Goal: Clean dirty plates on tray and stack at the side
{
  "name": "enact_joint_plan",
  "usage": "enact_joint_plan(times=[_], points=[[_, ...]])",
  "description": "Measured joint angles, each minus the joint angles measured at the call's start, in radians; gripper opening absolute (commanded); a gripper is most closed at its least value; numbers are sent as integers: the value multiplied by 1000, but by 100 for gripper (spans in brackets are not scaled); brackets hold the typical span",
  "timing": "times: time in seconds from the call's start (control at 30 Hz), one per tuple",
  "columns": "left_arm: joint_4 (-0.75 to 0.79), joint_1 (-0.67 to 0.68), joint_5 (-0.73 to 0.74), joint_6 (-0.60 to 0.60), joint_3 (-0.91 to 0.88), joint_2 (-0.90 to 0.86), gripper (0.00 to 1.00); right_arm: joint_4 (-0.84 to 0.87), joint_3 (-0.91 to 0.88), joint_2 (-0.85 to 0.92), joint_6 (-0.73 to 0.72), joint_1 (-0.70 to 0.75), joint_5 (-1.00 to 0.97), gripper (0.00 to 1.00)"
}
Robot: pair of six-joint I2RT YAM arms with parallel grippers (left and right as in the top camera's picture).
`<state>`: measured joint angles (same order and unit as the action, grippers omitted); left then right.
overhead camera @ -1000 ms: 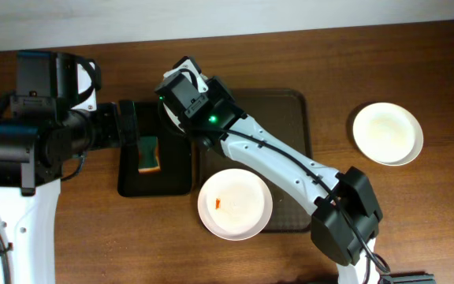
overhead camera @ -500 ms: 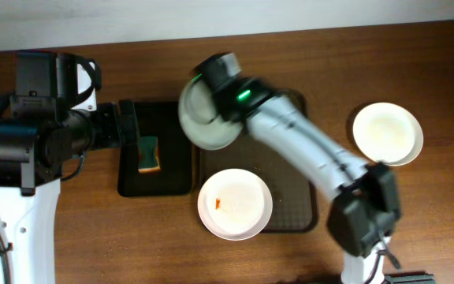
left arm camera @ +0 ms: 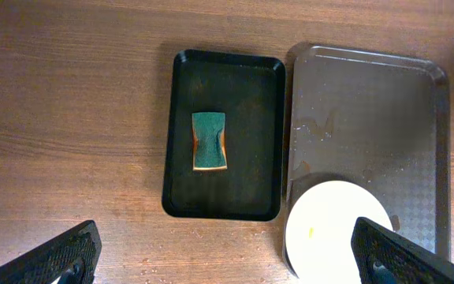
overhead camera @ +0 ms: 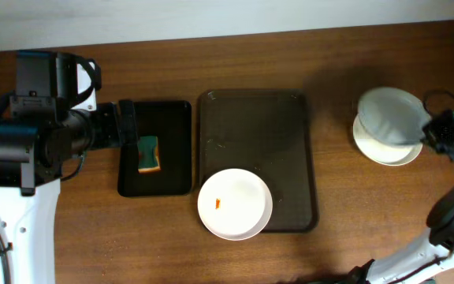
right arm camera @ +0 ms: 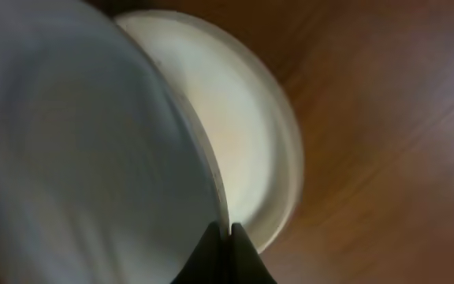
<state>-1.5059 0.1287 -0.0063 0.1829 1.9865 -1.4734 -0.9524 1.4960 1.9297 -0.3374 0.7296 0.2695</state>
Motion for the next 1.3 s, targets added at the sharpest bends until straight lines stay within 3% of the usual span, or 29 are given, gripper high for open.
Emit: enact_joint_plan(times=[0.03,0.1,0.13,0.27,0.37,0.5,0.67,0.73,0.87,0.97,1.03,1.2,1.3], points=[[0,0,0,0,0,0,100,40,-42,0,-2,18,1,12],[0,0,0,0,0,0,100,77,-90,0,9,24,32,36],[0,0,0,0,0,0,100,81,-90,0,15,14,47,41],[0,0,0,0,0,0,100,92,-90,-29,47,-42,104,46],[0,0,0,0,0,0,100,70,-90,-151,76,-132,134,48],[0,0,0,0,0,0,100,-93,-82,-356,174,-449,156,51],[0,0,0,0,0,0,100,-198,-170,-324,262,-827,77,50],[0,0,0,0,0,0,100,-152,-296,-316,288,-979,47,50],[1,0,0,0,0,0,100,-13,-498,-305,320,-1147,27,47],[0,0,0,0,0,0,100,84,-581,-305,322,-1183,15,25],[0,0,0,0,0,0,100,109,-599,-305,315,-1177,-11,5],[0,0,0,0,0,0,100,149,-587,-304,201,-1106,-149,4],[0,0,0,0,0,0,100,311,-548,-302,164,-988,-200,4]])
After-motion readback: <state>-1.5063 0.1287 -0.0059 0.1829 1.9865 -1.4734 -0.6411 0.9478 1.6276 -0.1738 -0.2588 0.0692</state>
